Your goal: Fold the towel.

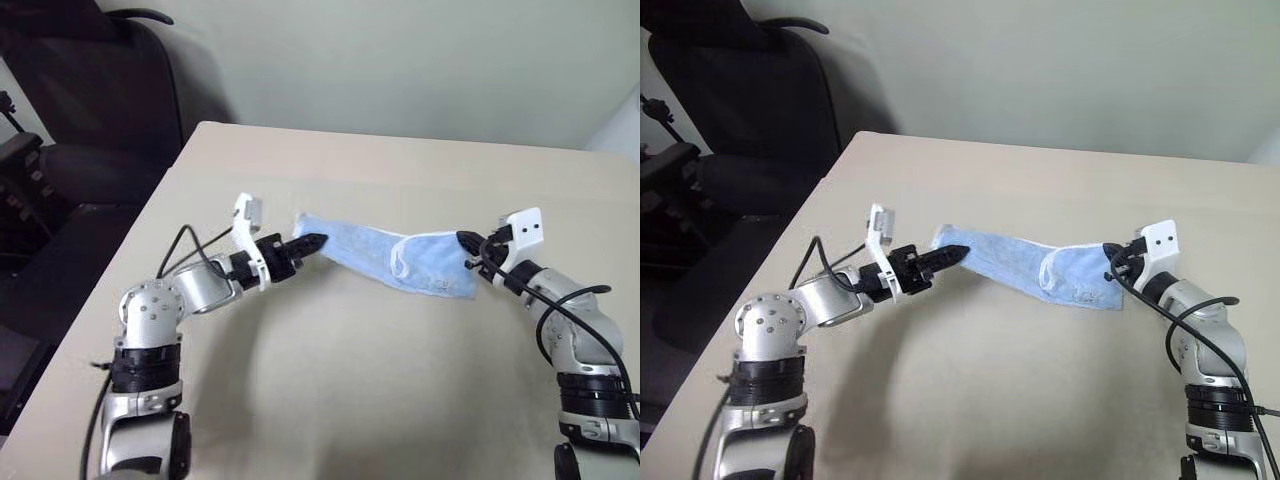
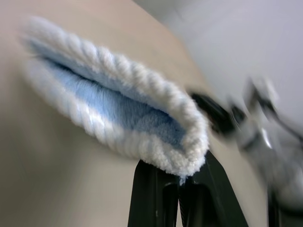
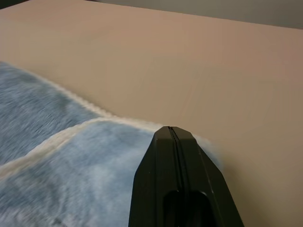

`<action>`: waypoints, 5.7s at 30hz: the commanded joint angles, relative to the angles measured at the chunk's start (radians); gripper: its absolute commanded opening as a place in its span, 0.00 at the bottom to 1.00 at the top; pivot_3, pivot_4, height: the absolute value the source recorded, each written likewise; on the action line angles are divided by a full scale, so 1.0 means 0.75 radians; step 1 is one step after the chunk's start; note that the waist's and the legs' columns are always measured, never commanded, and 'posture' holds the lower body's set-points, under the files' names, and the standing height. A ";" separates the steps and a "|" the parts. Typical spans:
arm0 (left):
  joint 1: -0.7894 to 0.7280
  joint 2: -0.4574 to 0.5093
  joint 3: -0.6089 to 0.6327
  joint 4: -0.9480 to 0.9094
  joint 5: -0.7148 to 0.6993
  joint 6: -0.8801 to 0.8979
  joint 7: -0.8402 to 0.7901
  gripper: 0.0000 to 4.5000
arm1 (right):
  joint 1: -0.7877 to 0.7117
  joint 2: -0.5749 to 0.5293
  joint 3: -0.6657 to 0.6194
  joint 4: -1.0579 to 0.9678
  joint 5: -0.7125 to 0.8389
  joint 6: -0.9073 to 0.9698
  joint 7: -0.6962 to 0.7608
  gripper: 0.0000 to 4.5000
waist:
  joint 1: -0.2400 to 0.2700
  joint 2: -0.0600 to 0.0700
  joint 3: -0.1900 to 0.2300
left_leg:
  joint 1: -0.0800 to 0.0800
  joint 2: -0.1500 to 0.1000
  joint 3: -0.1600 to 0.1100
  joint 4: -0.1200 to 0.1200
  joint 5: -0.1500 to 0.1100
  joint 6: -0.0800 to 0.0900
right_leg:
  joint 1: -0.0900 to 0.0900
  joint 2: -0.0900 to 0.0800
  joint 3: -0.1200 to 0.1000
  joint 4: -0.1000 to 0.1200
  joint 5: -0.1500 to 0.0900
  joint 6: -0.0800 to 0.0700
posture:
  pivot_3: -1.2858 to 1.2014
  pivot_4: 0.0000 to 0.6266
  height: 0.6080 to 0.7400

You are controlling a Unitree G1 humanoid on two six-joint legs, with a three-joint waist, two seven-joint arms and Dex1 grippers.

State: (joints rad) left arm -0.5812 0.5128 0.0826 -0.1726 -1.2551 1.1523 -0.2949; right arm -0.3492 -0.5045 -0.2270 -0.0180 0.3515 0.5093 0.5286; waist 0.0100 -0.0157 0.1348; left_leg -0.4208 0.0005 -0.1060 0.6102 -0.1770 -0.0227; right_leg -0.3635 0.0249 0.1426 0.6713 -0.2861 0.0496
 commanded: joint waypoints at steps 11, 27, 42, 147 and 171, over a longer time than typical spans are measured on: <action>-0.719 -0.392 -0.786 0.702 0.968 -0.478 -0.624 0.01 | -0.070 0.054 -0.212 0.002 0.067 -0.062 -0.190 0.00 | 0.023 0.000 0.000 | -0.006 -0.004 -0.004 0.006 -0.004 0.011 | 0.000 -0.016 -0.005 -0.002 0.006 0.007 | 0.52 0.24 1.00; -0.885 -0.798 -0.518 1.381 1.212 -0.718 -0.915 0.54 | 0.119 0.110 -0.366 -0.185 0.115 -0.055 -0.383 0.00 | 0.016 0.001 0.001 | -0.028 -0.006 0.002 0.027 -0.012 0.025 | -0.007 -0.018 -0.001 -0.013 0.014 0.025 | 0.52 0.24 1.00; -0.546 -0.623 -0.339 0.998 1.381 -1.020 -0.639 0.11 | 0.095 -0.007 0.015 -0.330 0.076 0.044 -0.144 0.00 | 0.019 0.004 -0.001 | -0.026 -0.005 0.004 0.030 -0.010 0.024 | -0.007 -0.018 -0.001 -0.012 0.014 0.025 | 0.52 0.24 1.00; 0.090 -0.369 -0.156 0.302 1.276 -0.745 -0.334 0.00 | -0.002 -0.022 -1.053 0.216 0.499 0.339 -0.722 0.01 | 0.027 0.009 0.000 | -0.020 -0.003 0.002 0.025 -0.002 0.024 | -0.006 -0.016 -0.005 -0.011 0.025 0.014 | 0.52 0.24 1.00; 0.082 -0.379 -0.182 0.313 1.278 -0.751 -0.332 0.00 | -0.002 -0.039 -1.111 0.317 0.600 0.274 -0.851 0.50 | -0.006 0.014 -0.002 | -0.020 -0.003 0.007 0.025 -0.008 0.026 | -0.007 -0.018 -0.002 -0.010 0.022 0.017 | 0.52 0.24 1.00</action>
State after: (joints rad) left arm -0.5051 0.2287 -0.0588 0.0817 -0.2912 0.5988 -0.5401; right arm -0.3529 -0.5132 -1.0499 0.2342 0.7822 0.7333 -0.1096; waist 0.0056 -0.0053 0.1334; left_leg -0.4356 -0.0016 -0.1010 0.6287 -0.1831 -0.0032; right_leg -0.3686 0.0111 0.1411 0.6638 -0.2698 0.0620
